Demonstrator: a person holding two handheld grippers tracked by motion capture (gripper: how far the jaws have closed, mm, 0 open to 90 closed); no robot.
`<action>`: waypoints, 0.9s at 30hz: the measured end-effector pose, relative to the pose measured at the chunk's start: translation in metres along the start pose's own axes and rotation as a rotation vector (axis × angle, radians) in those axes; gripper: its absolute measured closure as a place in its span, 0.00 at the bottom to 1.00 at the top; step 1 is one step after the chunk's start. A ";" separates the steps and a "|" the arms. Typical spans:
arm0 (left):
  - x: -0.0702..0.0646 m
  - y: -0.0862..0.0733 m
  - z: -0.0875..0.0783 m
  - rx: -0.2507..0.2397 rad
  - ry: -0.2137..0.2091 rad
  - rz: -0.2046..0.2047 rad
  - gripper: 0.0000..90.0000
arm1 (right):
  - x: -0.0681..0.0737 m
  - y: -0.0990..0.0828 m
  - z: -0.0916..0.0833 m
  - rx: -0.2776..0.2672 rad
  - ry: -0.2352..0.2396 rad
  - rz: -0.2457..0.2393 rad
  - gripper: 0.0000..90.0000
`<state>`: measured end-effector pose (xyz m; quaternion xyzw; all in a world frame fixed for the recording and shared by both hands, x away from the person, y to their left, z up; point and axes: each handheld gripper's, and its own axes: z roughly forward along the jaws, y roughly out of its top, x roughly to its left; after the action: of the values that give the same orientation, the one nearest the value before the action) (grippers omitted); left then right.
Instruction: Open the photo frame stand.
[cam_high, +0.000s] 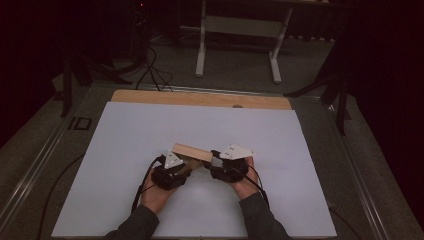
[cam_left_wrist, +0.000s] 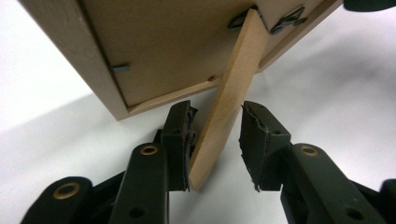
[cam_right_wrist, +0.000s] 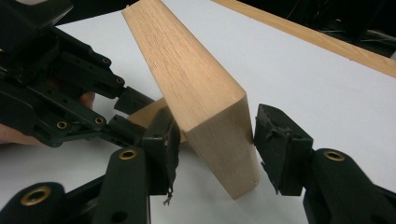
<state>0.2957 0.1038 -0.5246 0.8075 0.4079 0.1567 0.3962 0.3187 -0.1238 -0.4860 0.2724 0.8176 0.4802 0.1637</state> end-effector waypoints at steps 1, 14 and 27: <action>0.000 0.000 0.000 -0.001 -0.008 -0.002 0.70 | 0.000 0.000 0.000 0.001 0.001 -0.001 0.55; 0.014 -0.004 -0.004 -0.026 -0.147 -0.104 0.67 | 0.001 -0.001 0.000 0.006 0.007 -0.002 0.55; 0.013 -0.007 -0.006 -0.021 -0.155 -0.100 0.66 | 0.003 -0.002 0.000 0.015 0.020 -0.008 0.54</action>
<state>0.2967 0.1199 -0.5273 0.7916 0.4144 0.0782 0.4422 0.3159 -0.1232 -0.4875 0.2655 0.8239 0.4759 0.1556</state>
